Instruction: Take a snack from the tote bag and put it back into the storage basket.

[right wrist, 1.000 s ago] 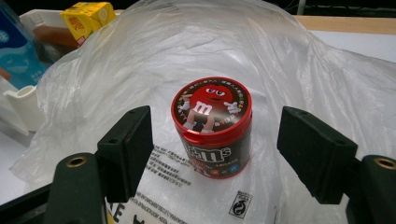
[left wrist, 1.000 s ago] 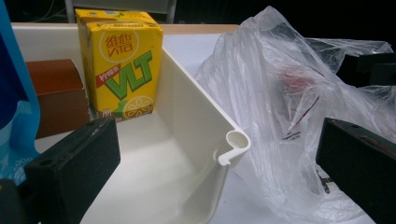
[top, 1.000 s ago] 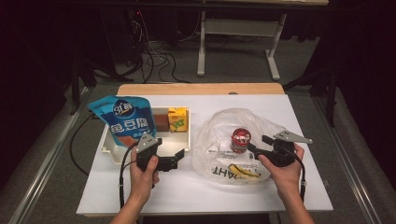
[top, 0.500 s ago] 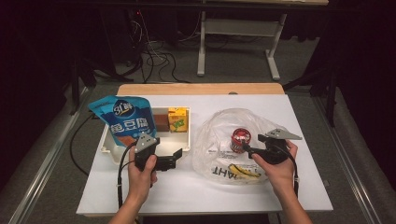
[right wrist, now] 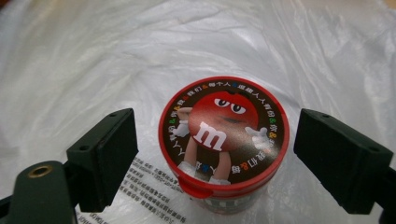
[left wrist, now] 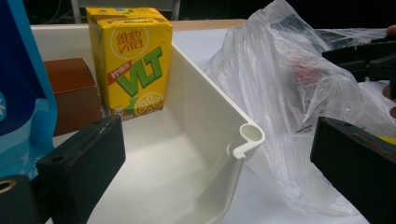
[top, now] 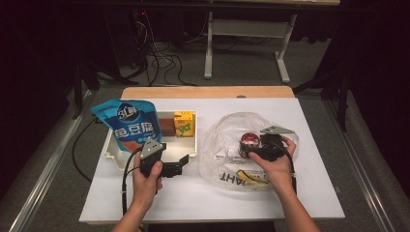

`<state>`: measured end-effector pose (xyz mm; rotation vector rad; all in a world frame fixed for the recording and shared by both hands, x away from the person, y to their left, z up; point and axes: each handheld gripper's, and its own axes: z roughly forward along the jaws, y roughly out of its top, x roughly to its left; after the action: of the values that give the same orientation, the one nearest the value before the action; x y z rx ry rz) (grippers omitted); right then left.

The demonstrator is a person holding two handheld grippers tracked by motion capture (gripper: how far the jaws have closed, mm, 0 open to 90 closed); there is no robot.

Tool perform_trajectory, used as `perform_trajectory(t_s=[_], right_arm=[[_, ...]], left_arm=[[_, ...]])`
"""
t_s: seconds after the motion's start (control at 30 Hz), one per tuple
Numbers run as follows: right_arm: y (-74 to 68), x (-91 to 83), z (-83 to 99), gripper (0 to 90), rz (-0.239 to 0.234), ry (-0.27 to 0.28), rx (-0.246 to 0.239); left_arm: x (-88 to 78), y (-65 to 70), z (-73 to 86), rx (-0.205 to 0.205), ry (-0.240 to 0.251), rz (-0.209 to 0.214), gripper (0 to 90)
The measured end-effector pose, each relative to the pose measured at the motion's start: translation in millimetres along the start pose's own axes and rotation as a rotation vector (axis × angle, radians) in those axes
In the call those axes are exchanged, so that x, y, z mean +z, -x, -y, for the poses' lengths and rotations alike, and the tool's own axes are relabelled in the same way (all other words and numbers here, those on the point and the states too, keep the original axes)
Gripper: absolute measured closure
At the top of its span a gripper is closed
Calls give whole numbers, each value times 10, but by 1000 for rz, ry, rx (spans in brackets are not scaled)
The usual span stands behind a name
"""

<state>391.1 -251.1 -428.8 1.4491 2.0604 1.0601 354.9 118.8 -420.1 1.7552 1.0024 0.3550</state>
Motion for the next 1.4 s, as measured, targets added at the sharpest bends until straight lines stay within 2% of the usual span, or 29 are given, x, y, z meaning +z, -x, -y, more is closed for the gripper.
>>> perform_trajectory(t_s=[0.33, 0.4, 0.57, 0.67, 0.83, 0.9, 1.03, 1.13, 1.4], right_arm=[[-37, 220, 44, 164, 38, -51, -11], [-32, 240, 59, 232, 53, -56, -12], [-43, 210, 81, 255, 73, -48, -38], [-15, 172, 78, 256, 65, -45, -13], [-15, 69, 66, 257, 61, -28, -13], [-34, 5, 48, 257, 48, -16, -15], [-60, -127, 12, 257, 5, 10, -12], [-84, -230, -10, 257, -16, 29, -2], [-173, -486, -89, 257, -42, 48, -22]], left_arm=[[0, 41, -5, 8, 4, 7, 49], [1, 51, -6, 10, 6, 9, 51], [6, 74, -12, 7, 10, 15, 56], [16, 117, -22, 13, 17, 19, 57], [34, 211, -53, 30, 27, 32, 57], [41, 248, -70, 40, 31, 37, 57], [73, 327, -92, 37, 45, 50, 63], [117, 401, -98, 60, 36, 50, 63], [235, 627, -132, 111, 35, 80, 65]])
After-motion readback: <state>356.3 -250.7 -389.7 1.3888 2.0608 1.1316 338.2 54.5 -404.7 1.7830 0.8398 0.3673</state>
